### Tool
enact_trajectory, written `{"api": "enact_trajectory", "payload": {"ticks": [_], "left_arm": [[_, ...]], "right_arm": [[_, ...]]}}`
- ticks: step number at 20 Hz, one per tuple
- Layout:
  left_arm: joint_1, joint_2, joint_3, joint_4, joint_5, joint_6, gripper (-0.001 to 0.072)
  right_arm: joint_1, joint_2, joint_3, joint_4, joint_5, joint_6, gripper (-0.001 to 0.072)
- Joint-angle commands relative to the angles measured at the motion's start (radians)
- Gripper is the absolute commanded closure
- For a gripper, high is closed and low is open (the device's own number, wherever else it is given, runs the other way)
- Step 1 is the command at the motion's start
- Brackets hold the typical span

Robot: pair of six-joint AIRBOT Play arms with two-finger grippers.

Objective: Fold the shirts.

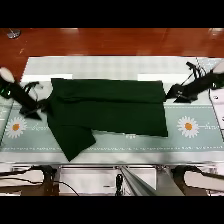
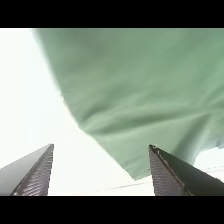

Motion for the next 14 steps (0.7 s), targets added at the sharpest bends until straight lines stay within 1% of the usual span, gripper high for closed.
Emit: {"api": "enact_trajectory", "payload": {"ticks": [1,2,3,4,8,12,14], "left_arm": [[0.148,0.162,-0.266,-0.172,0.161,0.035,0.0002],[0.193,0.200,-0.319,-0.273,0.200,0.069,0.0002],[0.217,0.220,-0.359,-0.330,0.224,0.098,0.0002],[0.224,0.225,-0.388,-0.343,0.241,0.107,0.0003],[0.185,0.222,-0.442,-0.359,0.270,0.169,0.0002],[0.111,0.221,-0.495,-0.357,0.291,0.182,0.0002],[0.095,0.219,-0.513,-0.357,0.309,0.183,0.0003]], "right_arm": [[0.005,0.237,-0.333,0.212,-0.207,-0.082,0.0080],[0.005,0.269,-0.375,0.256,-0.204,-0.105,0.0079],[0.005,0.293,-0.403,0.298,-0.194,-0.131,0.0080],[0.005,0.312,-0.420,0.334,-0.191,-0.150,0.0079],[0.005,0.321,-0.425,0.388,-0.199,-0.150,0.0080],[0.000,0.321,-0.425,0.420,-0.212,-0.150,0.0080],[-0.039,0.321,-0.422,0.437,-0.204,-0.150,0.0080]]}}
